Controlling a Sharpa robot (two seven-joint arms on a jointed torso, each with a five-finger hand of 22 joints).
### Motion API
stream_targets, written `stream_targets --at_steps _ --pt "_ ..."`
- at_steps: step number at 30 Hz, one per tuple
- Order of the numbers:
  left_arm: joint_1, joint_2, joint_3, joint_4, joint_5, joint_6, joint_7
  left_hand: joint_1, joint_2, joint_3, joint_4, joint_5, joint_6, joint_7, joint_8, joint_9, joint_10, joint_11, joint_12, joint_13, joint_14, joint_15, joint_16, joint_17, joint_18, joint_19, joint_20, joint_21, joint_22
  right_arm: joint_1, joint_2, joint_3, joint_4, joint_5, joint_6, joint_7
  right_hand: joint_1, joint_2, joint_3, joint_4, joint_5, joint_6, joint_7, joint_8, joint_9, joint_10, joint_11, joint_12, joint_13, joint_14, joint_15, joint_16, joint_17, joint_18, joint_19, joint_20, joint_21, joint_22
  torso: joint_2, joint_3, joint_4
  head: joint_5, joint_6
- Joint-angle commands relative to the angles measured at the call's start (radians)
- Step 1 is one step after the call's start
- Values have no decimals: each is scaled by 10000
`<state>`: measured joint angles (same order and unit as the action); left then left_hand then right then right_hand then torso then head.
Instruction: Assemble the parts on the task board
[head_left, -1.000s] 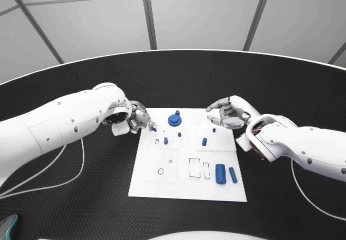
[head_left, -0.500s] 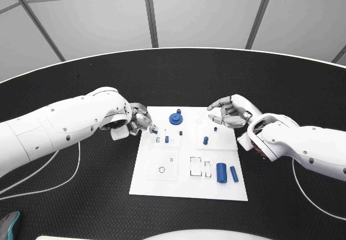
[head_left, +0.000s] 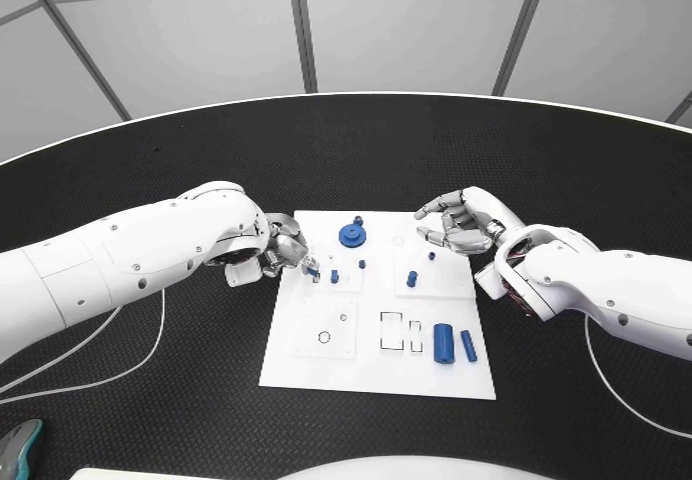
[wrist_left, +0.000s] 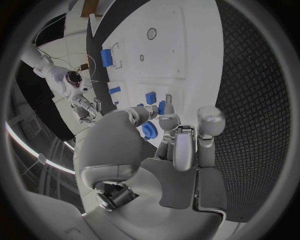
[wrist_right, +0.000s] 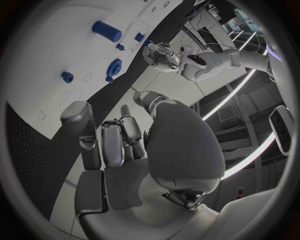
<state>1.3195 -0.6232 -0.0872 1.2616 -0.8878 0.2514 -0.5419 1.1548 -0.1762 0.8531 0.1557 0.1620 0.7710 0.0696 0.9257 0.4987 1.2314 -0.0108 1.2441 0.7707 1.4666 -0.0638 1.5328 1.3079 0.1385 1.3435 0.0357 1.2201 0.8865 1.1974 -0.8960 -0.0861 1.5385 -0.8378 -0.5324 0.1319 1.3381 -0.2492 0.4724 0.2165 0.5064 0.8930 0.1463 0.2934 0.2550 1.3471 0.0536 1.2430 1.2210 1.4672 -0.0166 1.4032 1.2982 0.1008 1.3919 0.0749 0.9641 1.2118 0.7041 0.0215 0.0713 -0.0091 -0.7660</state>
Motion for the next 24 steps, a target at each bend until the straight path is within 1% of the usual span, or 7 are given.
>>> stream_targets --at_steps 1,6,10,11,15,24 --pt "-30 19 -1 -4 -77 24 2 -13 121 1363 -1367 63 53 -6 56 17 53 9 55 7 774 -79 64 1505 -131 62 10 50 18 0 4 0 -2 0 4 1 -102 -25 57 -16 37 23 9 60 -14 -41 19 17 9 417 -57 -49 16 152 -44 31 -27 8 5 -1 2 -4 -8" --pt "-68 44 -2 1 -261 61 31 -21 114 1364 -1377 92 60 -9 57 17 61 6 57 14 775 -80 65 1508 -134 69 7 63 38 -1 13 0 -13 0 28 8 -105 -23 62 -21 38 22 9 60 -15 -45 19 12 3 417 -57 -48 17 155 -49 30 -44 0 7 -7 -3 -35 -46" --pt "-84 64 -2 -19 -382 65 50 -21 114 1364 -1377 92 60 -9 57 17 61 6 57 14 775 -80 65 1508 -134 69 7 63 38 -1 25 0 -20 0 37 15 -105 -23 62 -21 38 22 9 60 -15 -45 19 12 3 417 -57 -48 17 155 -49 30 -44 0 -3 -1 -4 -23 -44" --pt "-88 68 -2 -28 -408 58 53 -21 114 1364 -1377 92 60 -9 57 17 61 6 57 14 775 -80 65 1508 -134 69 7 63 38 -2 28 0 -21 0 38 17 -105 -23 62 -21 38 22 9 60 -15 -45 19 12 3 417 -57 -48 17 155 -49 30 -44 0 -4 -7 3 -27 -47" --pt "-98 83 -2 -78 -460 28 54 -26 111 1365 -1383 110 63 -10 57 17 65 4 58 17 775 -82 65 1508 -136 73 6 71 50 -3 41 0 -28 0 43 24 -113 -22 65 -24 39 22 10 61 -16 -40 19 20 11 417 -57 -51 14 155 -48 30 -42 2 1 -10 11 -20 -45" --pt "-110 133 -3 -154 -493 62 40 -26 111 1365 -1383 110 63 -10 57 17 65 4 58 17 775 -82 65 1508 -136 73 6 71 50 -8 52 0 -32 0 48 30 -113 -22 65 -24 39 22 10 61 -16 -40 19 20 11 417 -57 -51 14 155 -48 30 -42 2 11 -5 4 -10 -59"
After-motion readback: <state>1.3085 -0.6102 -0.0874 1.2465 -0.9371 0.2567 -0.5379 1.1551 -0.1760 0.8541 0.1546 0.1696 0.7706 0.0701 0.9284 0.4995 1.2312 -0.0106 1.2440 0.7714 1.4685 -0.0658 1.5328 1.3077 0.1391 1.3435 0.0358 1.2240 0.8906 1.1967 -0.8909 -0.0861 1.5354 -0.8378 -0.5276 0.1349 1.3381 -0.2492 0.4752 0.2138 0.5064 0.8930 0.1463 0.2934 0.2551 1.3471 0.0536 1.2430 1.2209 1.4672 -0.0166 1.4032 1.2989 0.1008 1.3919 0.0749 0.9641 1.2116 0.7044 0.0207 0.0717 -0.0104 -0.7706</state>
